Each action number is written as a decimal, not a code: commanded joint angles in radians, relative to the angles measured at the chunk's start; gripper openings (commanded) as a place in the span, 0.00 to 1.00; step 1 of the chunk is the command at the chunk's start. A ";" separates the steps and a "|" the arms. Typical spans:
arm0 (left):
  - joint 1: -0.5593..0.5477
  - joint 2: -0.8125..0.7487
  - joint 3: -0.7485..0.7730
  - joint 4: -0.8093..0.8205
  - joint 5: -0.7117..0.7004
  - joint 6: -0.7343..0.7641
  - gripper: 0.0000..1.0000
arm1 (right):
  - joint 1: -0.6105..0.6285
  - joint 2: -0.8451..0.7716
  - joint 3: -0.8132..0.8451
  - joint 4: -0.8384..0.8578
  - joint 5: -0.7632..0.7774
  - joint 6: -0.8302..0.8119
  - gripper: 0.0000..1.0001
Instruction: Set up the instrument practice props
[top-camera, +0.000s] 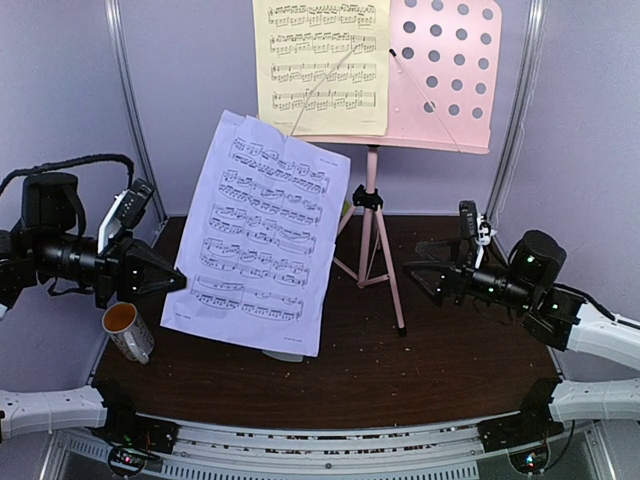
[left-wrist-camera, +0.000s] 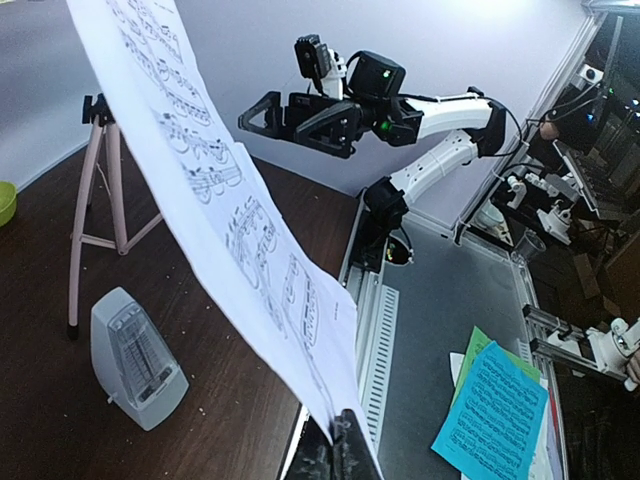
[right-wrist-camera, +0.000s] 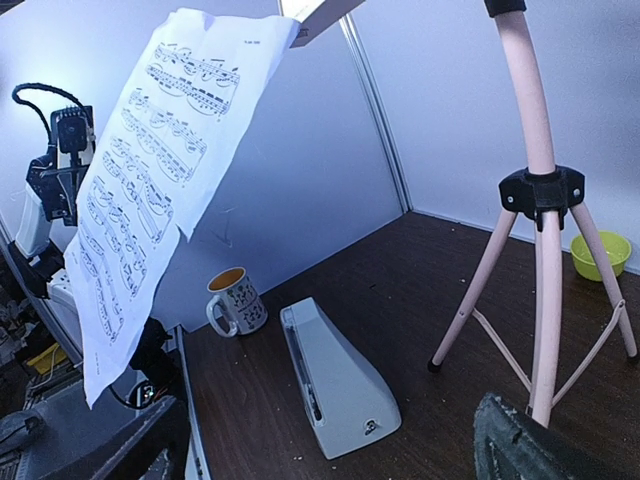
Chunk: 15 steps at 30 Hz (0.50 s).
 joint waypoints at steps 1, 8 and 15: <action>-0.020 -0.004 -0.010 0.060 0.027 0.026 0.00 | 0.010 0.001 0.057 0.009 -0.011 -0.020 1.00; -0.070 0.001 -0.014 0.060 0.007 0.028 0.00 | 0.015 -0.003 0.078 -0.012 -0.016 -0.034 1.00; -0.129 0.043 -0.004 0.043 -0.027 0.045 0.00 | 0.022 -0.019 0.128 -0.124 -0.017 -0.146 1.00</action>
